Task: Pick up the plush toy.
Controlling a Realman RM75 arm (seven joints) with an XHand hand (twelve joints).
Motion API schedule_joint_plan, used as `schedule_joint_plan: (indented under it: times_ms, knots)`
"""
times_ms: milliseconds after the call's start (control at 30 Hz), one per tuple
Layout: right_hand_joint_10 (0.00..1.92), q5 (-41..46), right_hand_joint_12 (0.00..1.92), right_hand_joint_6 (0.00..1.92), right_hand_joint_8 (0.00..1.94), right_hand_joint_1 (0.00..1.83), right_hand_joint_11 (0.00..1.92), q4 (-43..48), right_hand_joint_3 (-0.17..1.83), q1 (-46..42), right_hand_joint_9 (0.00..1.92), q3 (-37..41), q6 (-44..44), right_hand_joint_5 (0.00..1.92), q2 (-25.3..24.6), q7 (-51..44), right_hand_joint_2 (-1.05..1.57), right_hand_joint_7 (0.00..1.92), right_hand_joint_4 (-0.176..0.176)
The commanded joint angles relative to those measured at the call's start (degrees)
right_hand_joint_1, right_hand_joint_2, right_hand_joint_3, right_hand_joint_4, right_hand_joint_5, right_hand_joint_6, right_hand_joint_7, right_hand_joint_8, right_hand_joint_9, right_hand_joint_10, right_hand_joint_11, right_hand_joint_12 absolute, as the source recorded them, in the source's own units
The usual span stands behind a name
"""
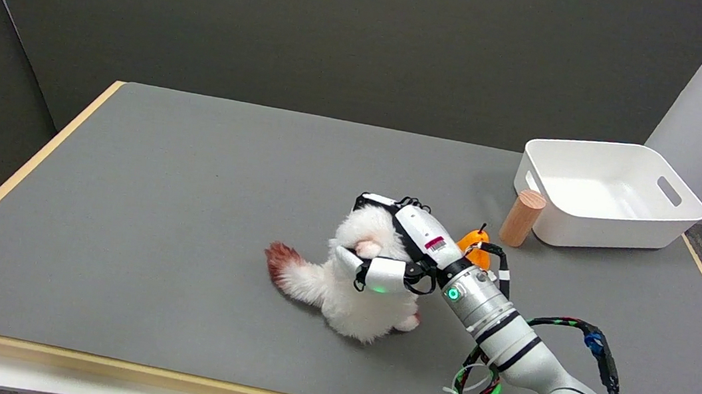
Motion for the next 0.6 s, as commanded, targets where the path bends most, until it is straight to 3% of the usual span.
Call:
schedule_joint_plan:
  times_ms: [33, 100, 167, 233, 333, 600]
  knots:
    - [1.92, -5.26, 1.92, 1.89, 1.94, 0.85, 0.62, -5.31, 0.78, 2.81, 0.85, 0.22, 5.18, 0.55, -2.32, 0.70, 1.05, 0.61, -0.044]
    - [1.92, -5.79, 1.92, 1.92, 1.94, 0.80, 0.61, -5.56, 0.69, 3.12, 0.85, 0.38, 6.75, 0.50, -2.24, 0.70, 1.12, 0.57, -0.023]
    - [1.92, -6.31, 1.92, 1.92, 1.94, 0.92, 0.62, -5.56, 0.77, 3.47, 0.85, 0.62, 8.32, 0.34, -2.13, 0.70, 0.82, 0.53, -0.039]
    - [1.92, -7.27, 1.92, 1.92, 1.94, 0.96, 0.62, -5.20, 0.80, 3.65, 0.85, 1.41, 9.77, 0.29, -1.92, 0.70, 0.72, 0.50, -0.045]
    - [1.92, -9.72, 1.92, 1.92, 1.94, 0.79, 0.60, -3.35, 0.61, 3.76, 0.86, 3.83, 11.80, 0.47, -1.36, 0.70, 1.17, 0.48, -0.035]
    - [1.92, -12.97, 1.92, 1.92, 1.94, 0.80, 0.65, 2.60, 0.61, 3.89, 0.90, 10.18, 13.78, 0.47, 1.03, -1.91, 1.17, 0.49, -0.049]
